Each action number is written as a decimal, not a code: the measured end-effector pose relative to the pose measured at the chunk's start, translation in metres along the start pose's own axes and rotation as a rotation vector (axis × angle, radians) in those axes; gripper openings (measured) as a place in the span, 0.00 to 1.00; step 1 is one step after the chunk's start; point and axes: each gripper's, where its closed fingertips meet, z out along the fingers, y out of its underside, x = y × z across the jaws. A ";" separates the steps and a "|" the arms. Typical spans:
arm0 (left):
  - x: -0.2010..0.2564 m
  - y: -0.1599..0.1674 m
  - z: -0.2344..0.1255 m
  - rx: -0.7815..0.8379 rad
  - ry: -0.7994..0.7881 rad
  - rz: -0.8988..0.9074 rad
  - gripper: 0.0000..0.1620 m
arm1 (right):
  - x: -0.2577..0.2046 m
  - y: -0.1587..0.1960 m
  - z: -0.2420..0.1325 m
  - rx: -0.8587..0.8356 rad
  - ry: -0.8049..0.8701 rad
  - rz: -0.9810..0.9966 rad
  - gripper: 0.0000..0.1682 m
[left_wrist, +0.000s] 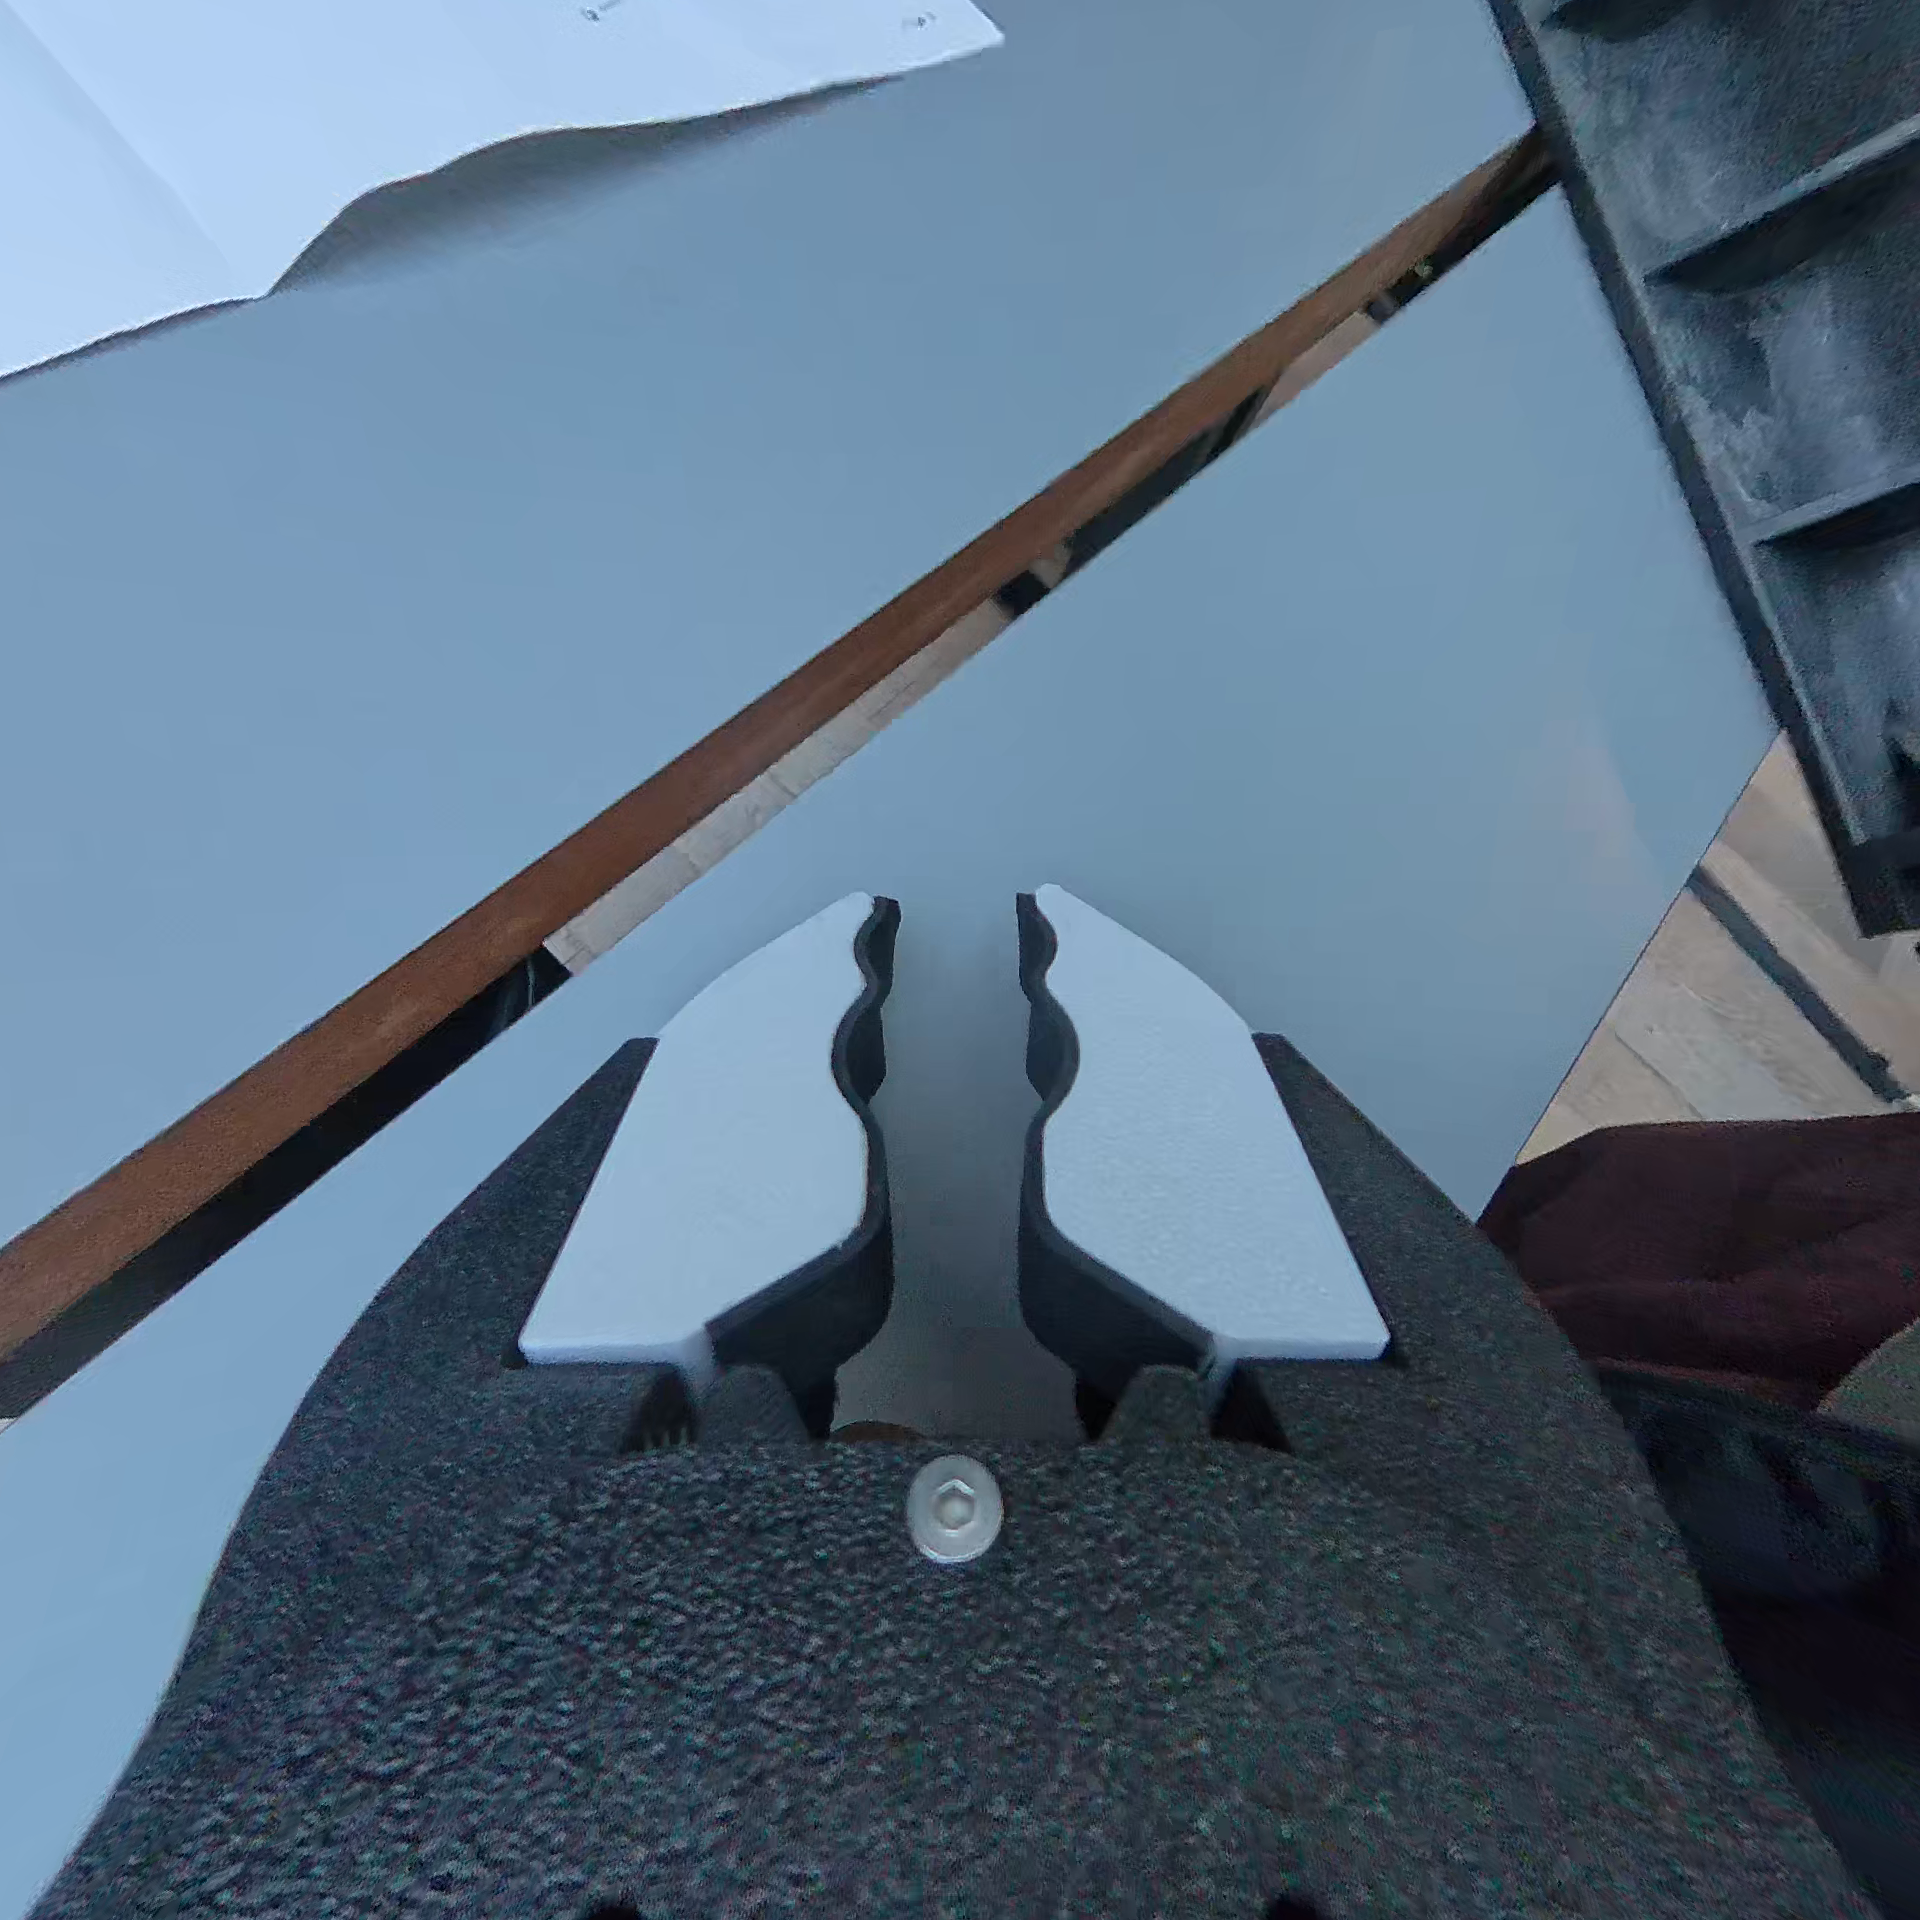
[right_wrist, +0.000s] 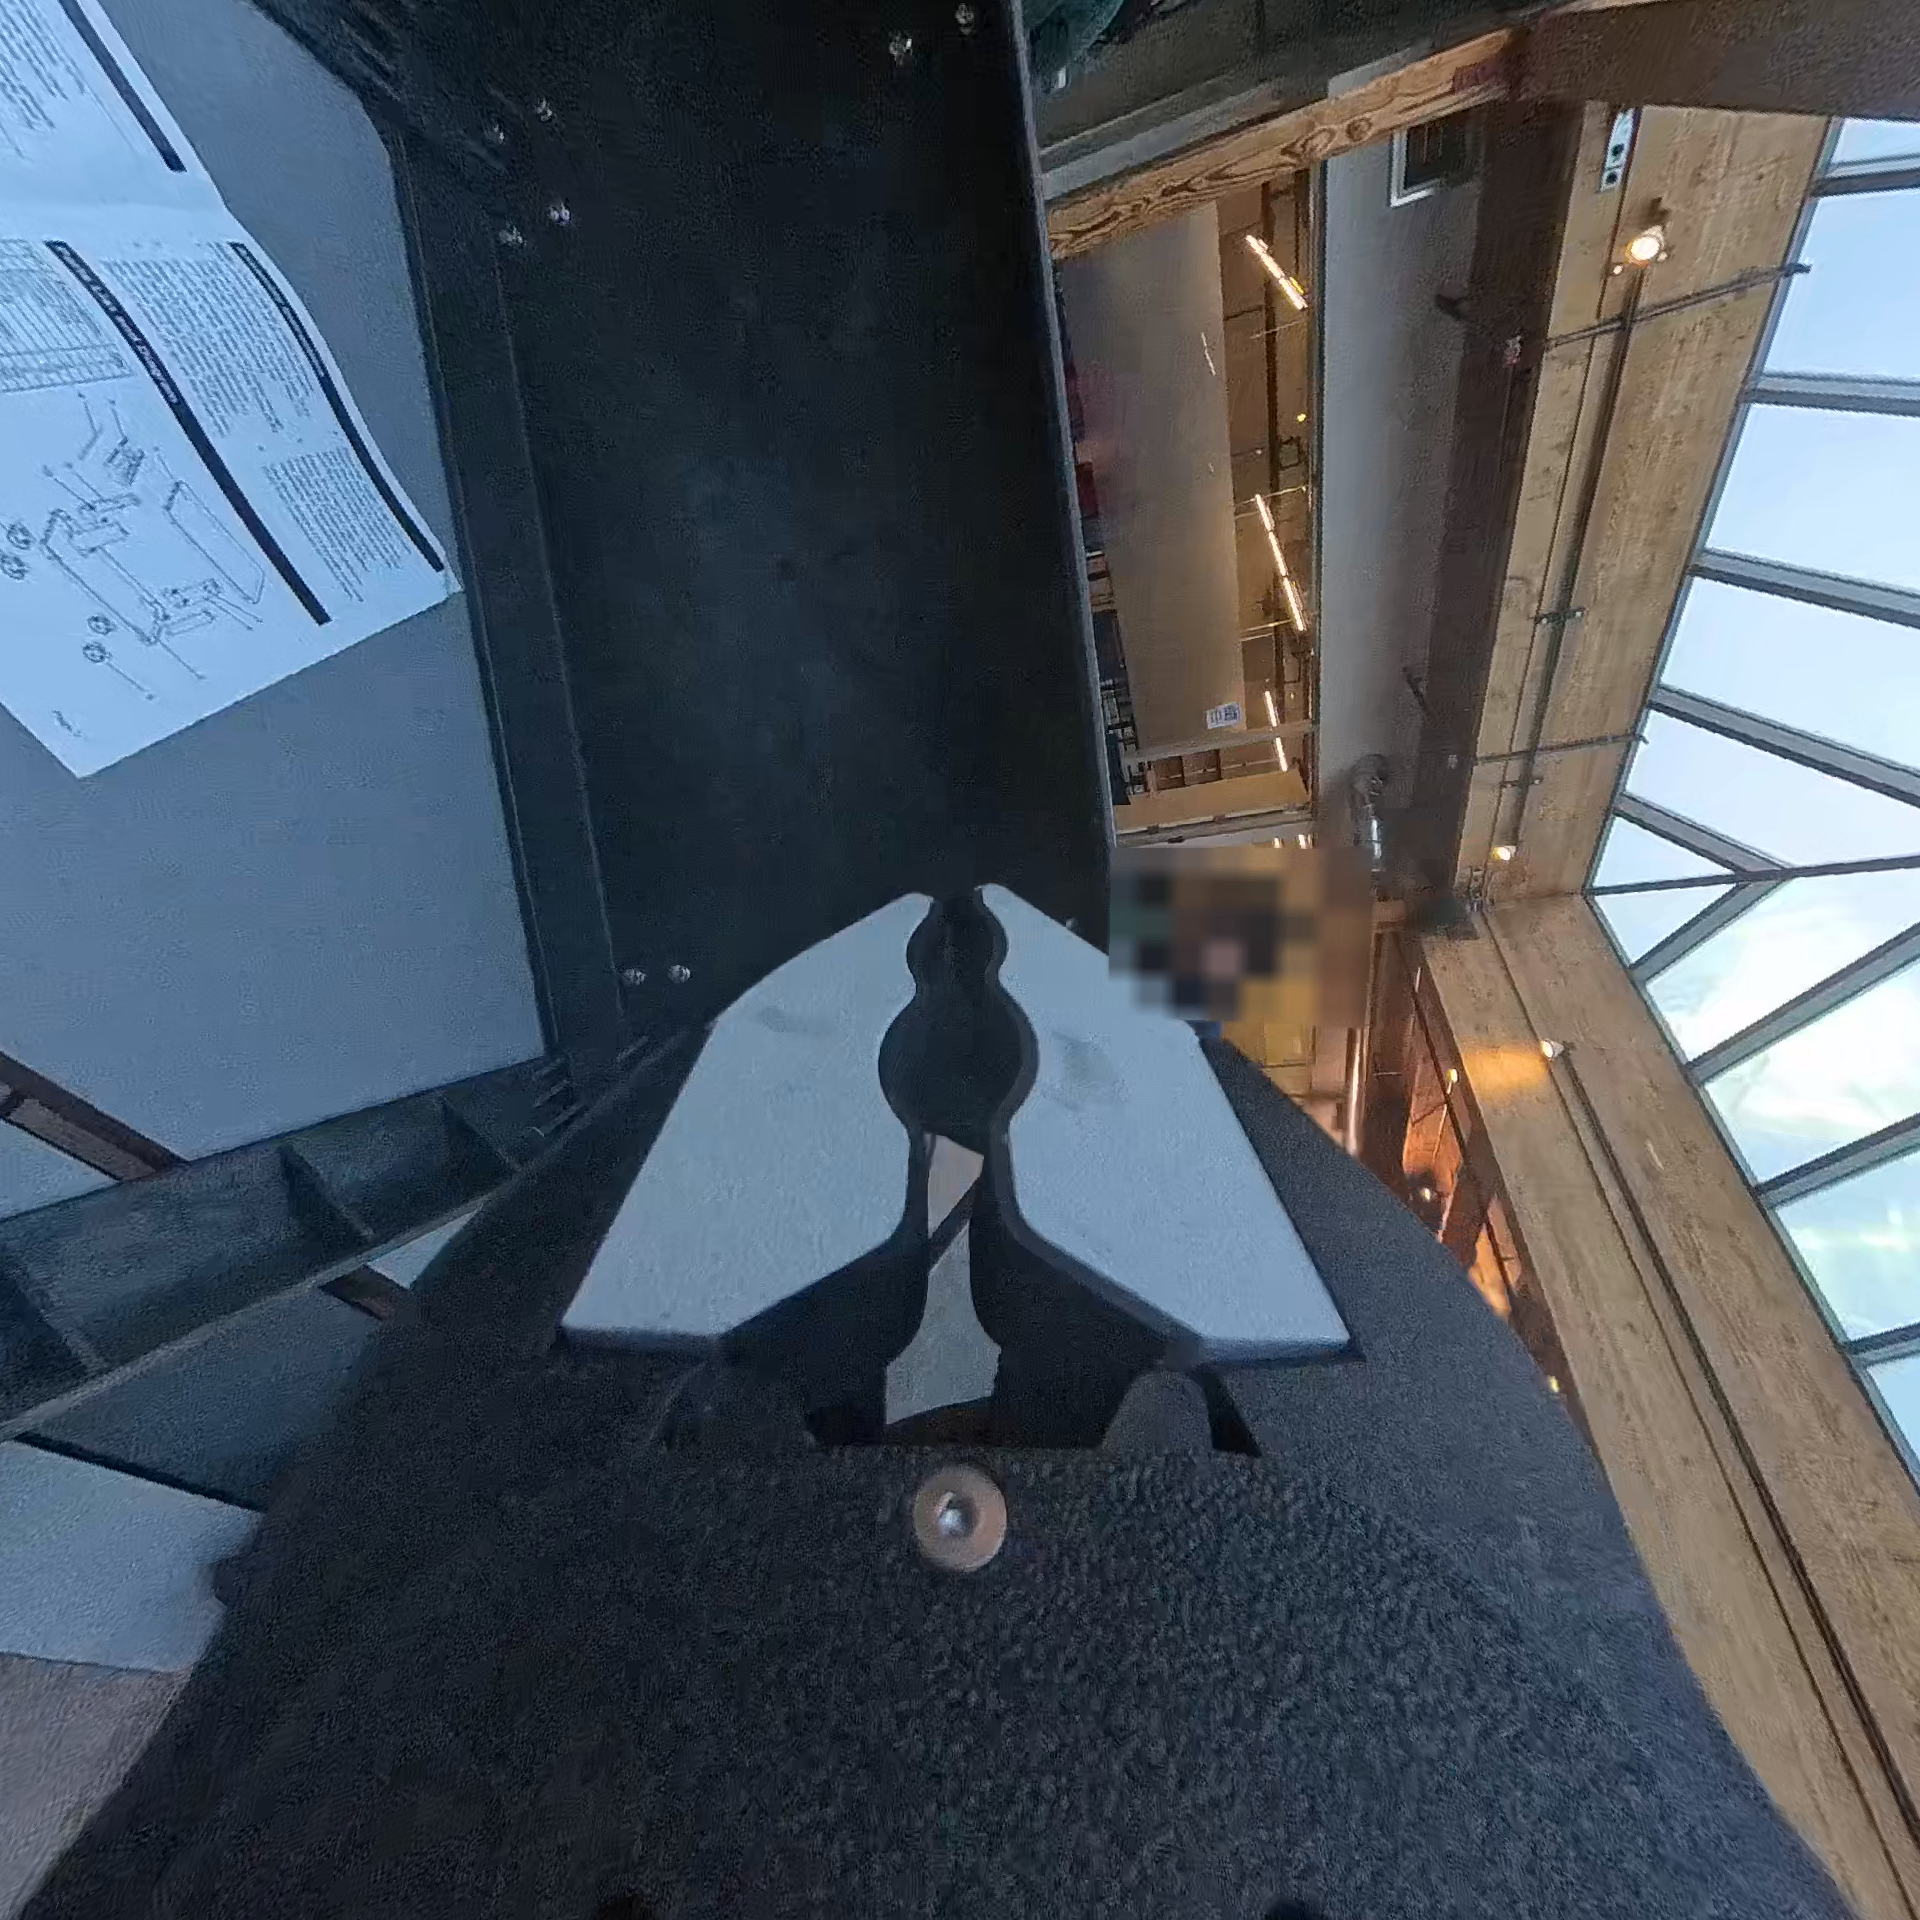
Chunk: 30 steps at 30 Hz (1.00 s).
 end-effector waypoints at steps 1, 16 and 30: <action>-0.001 -0.009 -0.002 0.038 0.016 -0.030 0.15 | 0.001 0.002 0.001 -0.009 -0.001 0.015 0.03; -0.107 -0.171 0.069 0.208 -0.024 0.000 0.23 | -0.004 0.005 0.006 -0.062 -0.012 -0.015 0.03; -0.156 -0.139 0.124 -0.109 -0.278 0.117 0.20 | -0.007 0.009 0.010 -0.101 -0.017 -0.029 0.03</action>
